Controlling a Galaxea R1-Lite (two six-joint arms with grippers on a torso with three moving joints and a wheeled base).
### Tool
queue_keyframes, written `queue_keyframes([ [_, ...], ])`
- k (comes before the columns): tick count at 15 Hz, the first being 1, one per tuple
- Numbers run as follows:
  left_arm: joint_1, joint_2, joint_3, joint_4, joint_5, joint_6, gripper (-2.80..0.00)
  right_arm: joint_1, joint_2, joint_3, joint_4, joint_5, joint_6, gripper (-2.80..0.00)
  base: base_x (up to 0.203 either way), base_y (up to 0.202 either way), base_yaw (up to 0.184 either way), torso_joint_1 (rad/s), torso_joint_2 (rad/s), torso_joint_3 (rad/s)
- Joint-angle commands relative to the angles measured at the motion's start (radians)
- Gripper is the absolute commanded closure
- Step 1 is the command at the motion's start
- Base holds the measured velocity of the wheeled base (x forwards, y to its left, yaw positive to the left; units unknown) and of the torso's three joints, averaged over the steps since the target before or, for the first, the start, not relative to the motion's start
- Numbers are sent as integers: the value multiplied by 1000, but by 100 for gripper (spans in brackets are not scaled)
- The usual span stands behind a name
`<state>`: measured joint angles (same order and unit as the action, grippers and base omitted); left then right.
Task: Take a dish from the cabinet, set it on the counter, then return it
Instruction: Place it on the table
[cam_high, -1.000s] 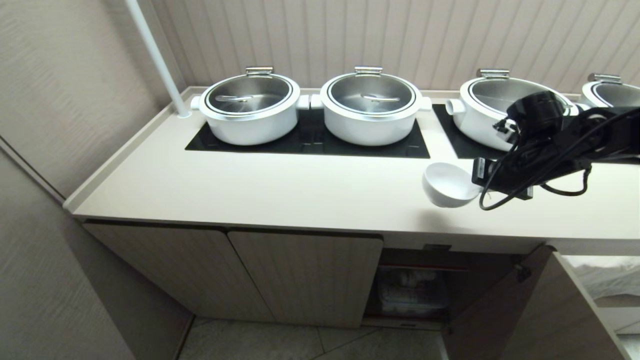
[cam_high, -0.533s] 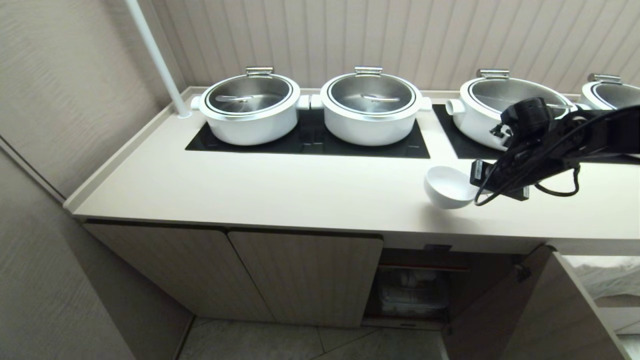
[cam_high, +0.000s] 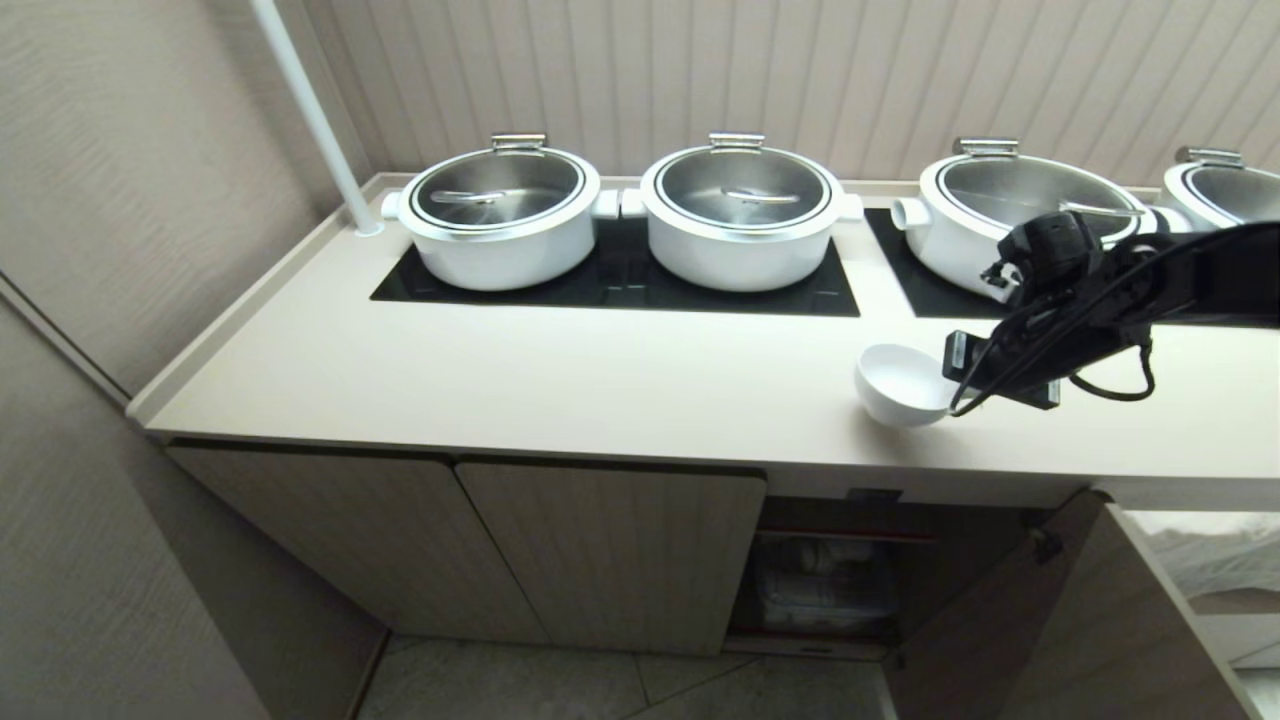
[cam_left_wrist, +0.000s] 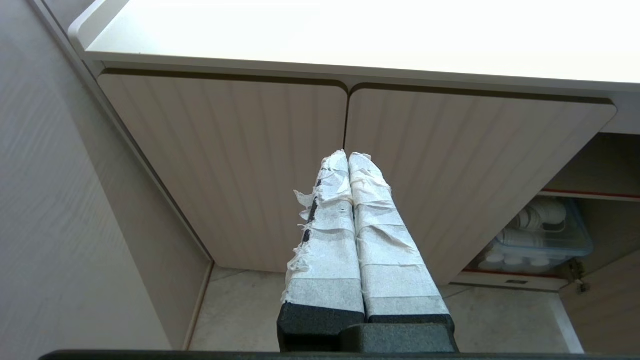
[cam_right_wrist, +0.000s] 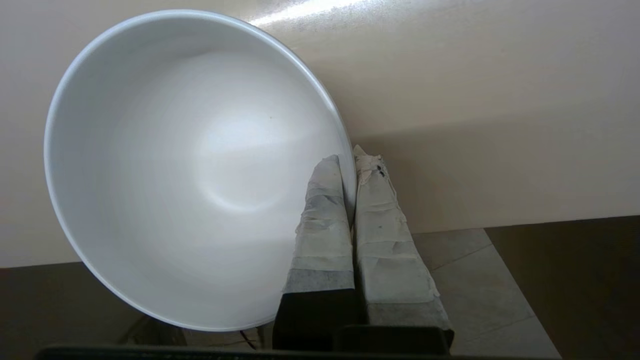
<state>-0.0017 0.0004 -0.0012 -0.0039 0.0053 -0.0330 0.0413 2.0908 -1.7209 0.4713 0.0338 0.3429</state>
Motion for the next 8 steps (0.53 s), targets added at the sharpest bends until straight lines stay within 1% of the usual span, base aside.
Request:
queue_keyframes([
  [1, 0, 0, 0, -1, 1, -1, 0, 0, 12, 0, 1, -21, -17, 0, 0, 0, 0, 0, 0, 0],
  [8, 0, 0, 0, -1, 1, -1, 0, 2, 22, 0, -2, -21, -21, 0, 0, 0, 0, 0, 0, 0],
])
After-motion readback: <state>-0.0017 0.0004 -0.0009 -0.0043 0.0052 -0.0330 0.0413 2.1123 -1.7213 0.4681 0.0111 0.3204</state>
